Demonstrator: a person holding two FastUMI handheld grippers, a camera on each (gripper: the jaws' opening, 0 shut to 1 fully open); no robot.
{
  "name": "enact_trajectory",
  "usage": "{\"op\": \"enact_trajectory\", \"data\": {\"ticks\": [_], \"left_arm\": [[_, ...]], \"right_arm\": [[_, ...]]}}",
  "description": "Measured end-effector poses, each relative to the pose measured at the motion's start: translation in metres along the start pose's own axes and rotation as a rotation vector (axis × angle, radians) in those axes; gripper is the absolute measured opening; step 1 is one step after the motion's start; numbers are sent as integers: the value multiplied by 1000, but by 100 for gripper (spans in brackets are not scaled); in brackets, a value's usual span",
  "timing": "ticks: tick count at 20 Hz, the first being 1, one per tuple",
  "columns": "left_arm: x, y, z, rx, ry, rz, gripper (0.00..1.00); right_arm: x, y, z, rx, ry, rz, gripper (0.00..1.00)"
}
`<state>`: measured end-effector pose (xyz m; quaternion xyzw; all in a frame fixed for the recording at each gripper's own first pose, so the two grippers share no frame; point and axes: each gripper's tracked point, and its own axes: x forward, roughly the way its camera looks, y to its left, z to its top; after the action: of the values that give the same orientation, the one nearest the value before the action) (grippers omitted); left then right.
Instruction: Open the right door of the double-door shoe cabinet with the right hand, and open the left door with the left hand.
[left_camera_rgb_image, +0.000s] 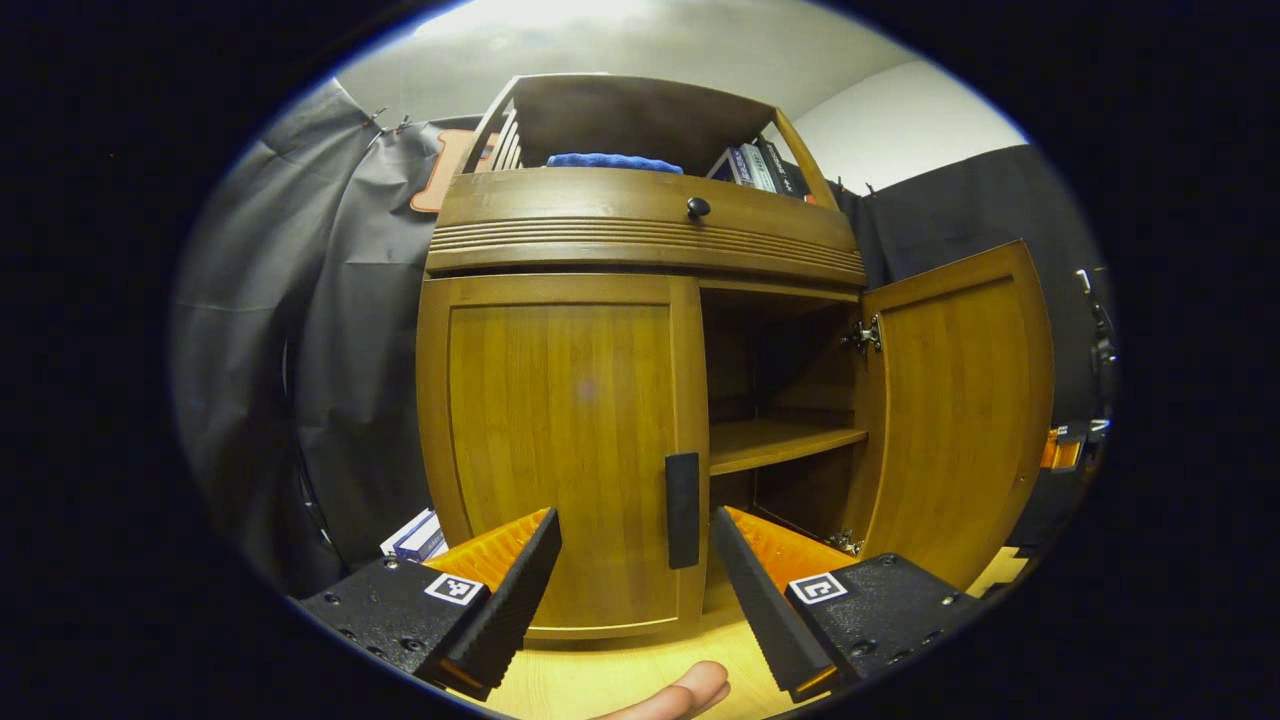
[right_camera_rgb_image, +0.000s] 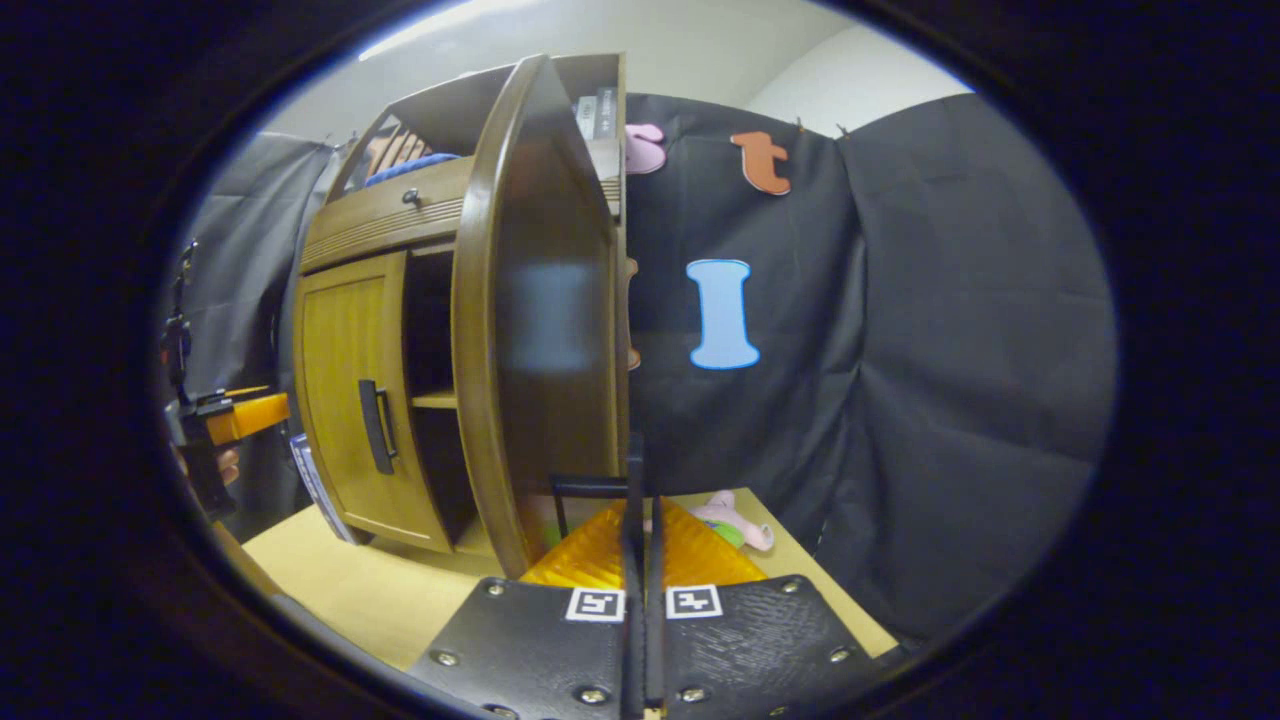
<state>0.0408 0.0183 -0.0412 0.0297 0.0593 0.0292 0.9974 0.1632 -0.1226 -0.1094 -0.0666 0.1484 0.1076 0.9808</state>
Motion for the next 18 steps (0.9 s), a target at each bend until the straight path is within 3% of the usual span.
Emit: {"op": "enact_trajectory", "data": {"ticks": [6,10,18], "left_arm": [[5,-5,-3,-1,3,0,92],[12,-10,-9,12,14,0,92],[24,-11,-14,6,18,-3,95]], "right_arm": [[9,-31,2,27,-8,99,1],[11,-32,1,44,-18,145,1],[9,-28,1,17,-12,146,5]]}}
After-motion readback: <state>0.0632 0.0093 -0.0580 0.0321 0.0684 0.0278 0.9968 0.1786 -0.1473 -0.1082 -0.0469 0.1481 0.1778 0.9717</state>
